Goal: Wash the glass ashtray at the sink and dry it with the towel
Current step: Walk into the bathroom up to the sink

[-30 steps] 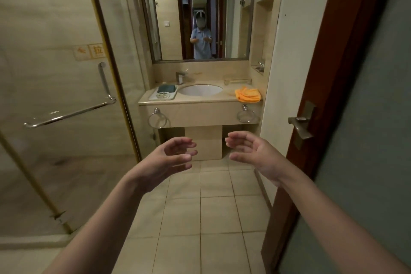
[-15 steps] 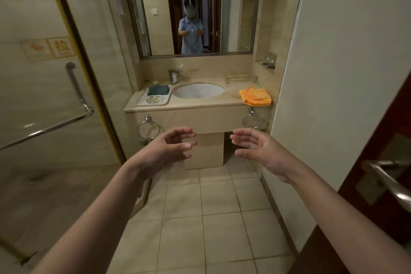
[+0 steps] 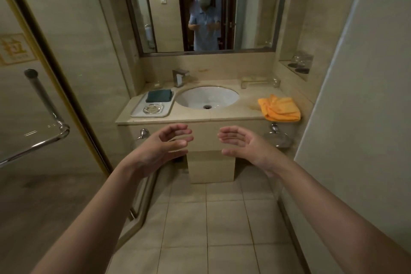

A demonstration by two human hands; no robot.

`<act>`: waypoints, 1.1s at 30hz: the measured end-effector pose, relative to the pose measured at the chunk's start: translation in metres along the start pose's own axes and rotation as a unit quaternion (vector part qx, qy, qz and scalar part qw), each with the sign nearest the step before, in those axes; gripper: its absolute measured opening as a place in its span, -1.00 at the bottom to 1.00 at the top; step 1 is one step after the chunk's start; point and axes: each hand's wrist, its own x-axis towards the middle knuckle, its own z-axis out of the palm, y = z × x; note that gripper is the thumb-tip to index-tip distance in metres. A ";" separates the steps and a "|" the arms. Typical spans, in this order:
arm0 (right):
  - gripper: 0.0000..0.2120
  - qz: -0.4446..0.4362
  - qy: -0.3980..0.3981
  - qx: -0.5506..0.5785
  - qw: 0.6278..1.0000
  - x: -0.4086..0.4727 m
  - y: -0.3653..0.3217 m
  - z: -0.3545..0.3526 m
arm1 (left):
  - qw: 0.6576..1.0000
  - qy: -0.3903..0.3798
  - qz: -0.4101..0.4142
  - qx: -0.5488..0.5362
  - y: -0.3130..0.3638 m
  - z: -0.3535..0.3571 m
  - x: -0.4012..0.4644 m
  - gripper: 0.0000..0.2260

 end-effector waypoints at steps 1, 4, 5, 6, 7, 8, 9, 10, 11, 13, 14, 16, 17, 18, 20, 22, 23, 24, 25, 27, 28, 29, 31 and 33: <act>-0.49 0.000 -0.005 -0.003 1.000 0.018 0.003 -0.002 | 1.000 0.003 -0.003 -0.001 0.000 -0.010 0.014 -0.65; -0.49 0.003 -0.014 -0.020 1.000 0.077 0.014 -0.007 | 1.000 0.012 -0.011 0.010 0.003 -0.042 0.061 -0.62; -0.51 0.002 -0.011 -0.025 1.000 0.096 0.019 -0.009 | 1.000 0.017 -0.013 0.012 0.004 -0.053 0.076 -0.61; -0.54 0.002 -0.004 -0.024 1.000 0.115 0.022 -0.010 | 1.000 0.022 -0.012 0.013 0.006 -0.064 0.092 -0.60; -0.56 0.002 0.005 -0.019 1.000 0.135 0.025 -0.012 | 1.000 0.024 -0.008 0.012 0.009 -0.077 0.108 -0.59; -0.58 0.001 0.009 -0.012 1.000 0.155 0.027 -0.013 | 1.000 0.025 -0.007 0.010 0.013 -0.090 0.125 -0.59; -0.59 0.002 0.006 -0.012 1.000 0.173 0.028 -0.015 | 1.000 0.023 -0.009 0.010 0.017 -0.103 0.140 -0.59; -0.60 0.007 0.001 -0.015 1.000 0.190 0.028 -0.015 | 1.000 0.020 -0.012 0.013 0.020 -0.115 0.154 -0.57; -0.61 0.009 -0.002 -0.017 1.000 0.207 0.029 -0.017 | 1.000 0.016 -0.012 0.019 0.023 -0.126 0.169 -0.54; -0.61 0.009 -0.003 -0.017 1.000 0.239 0.033 -0.022 | 0.999 0.026 -0.006 0.020 0.027 -0.148 0.198 -0.53; -0.61 0.010 -0.005 -0.020 1.000 0.255 0.036 -0.024 | 0.999 0.040 0.002 0.016 0.029 -0.157 0.211 -0.56; -0.62 0.015 -0.014 -0.028 0.999 0.285 0.043 -0.030 | 0.998 0.061 0.011 0.007 0.030 -0.174 0.235 -0.61; -0.62 0.018 -0.019 -0.028 0.999 0.301 0.047 -0.032 | 0.998 0.067 0.012 0.008 0.029 -0.183 0.247 -0.61; -0.62 0.021 -0.024 -0.026 0.999 0.316 0.051 -0.034 | 0.997 0.074 0.009 0.012 0.029 -0.192 0.259 -0.62; -0.63 0.024 -0.037 -0.023 0.999 0.349 0.060 -0.036 | 0.995 0.093 0.004 0.020 0.030 -0.210 0.281 -0.62; -0.64 0.025 -0.058 -0.023 0.998 0.383 0.069 -0.037 | 0.992 0.124 0.007 0.017 0.027 -0.227 0.302 -0.63; -0.64 0.027 -0.067 -0.020 0.997 0.400 0.073 -0.037 | 0.990 0.139 0.010 0.011 0.025 -0.234 0.311 -0.64; -0.65 0.030 -0.077 -0.016 0.996 0.416 0.077 -0.036 | 0.988 0.153 0.010 0.004 0.023 -0.241 0.319 -0.66; -0.65 0.035 -0.088 -0.012 0.995 0.433 0.081 -0.034 | 0.986 0.166 0.009 0.000 0.021 -0.249 0.326 -0.68; -0.65 0.045 -0.115 -0.013 0.992 0.464 0.086 -0.030 | 0.982 0.190 0.001 -0.005 0.019 -0.264 0.338 -0.70; -0.65 0.050 -0.130 -0.015 0.990 0.479 0.088 -0.026 | 0.979 0.202 -0.004 -0.007 0.018 -0.273 0.342 -0.70; -0.65 0.052 -0.142 -0.017 0.988 0.493 0.089 -0.022 | 0.977 0.211 -0.007 -0.007 0.017 -0.281 0.346 -0.69; -0.65 0.053 -0.165 -0.020 0.985 0.521 0.092 -0.011 | 0.973 0.231 -0.016 -0.008 0.013 -0.299 0.352 -0.67; -0.64 0.053 -0.189 -0.020 0.980 0.547 0.096 0.002 | 0.967 0.253 -0.025 -0.005 0.008 -0.318 0.362 -0.70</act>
